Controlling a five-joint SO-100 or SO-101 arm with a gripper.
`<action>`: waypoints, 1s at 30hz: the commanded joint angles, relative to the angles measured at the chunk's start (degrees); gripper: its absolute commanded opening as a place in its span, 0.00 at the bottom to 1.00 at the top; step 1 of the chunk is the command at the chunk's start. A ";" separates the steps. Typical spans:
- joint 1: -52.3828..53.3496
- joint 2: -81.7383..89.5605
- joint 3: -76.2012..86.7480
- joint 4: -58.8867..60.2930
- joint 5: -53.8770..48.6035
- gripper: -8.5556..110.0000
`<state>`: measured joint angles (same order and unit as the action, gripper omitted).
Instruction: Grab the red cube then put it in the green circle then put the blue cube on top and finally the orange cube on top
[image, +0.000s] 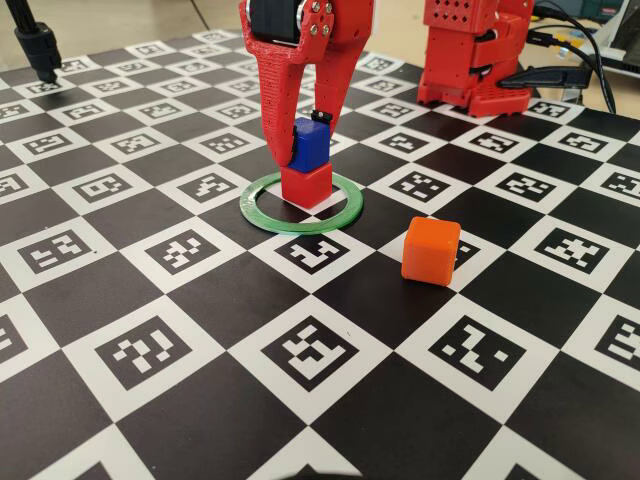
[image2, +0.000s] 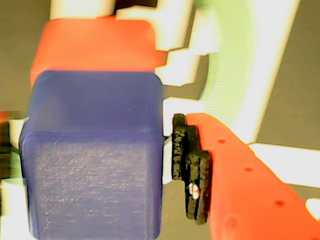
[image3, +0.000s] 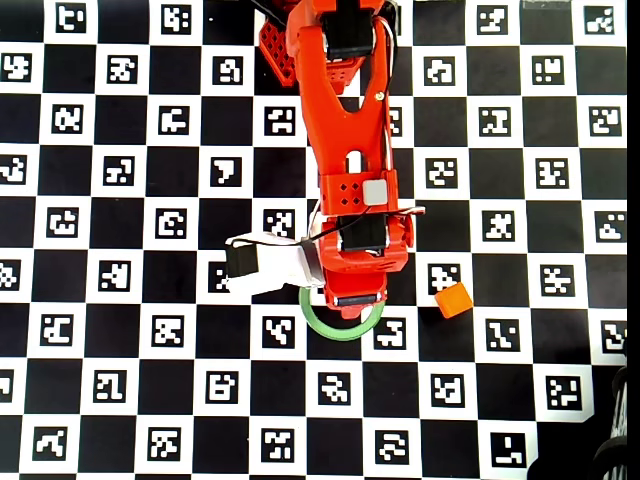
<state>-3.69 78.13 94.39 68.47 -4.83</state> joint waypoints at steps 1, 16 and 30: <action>-0.26 2.29 -0.26 0.09 -1.05 0.35; 0.26 2.90 -0.88 0.35 3.25 0.43; 0.88 7.12 -11.78 12.04 2.99 0.43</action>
<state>-3.78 78.40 89.38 77.78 -1.67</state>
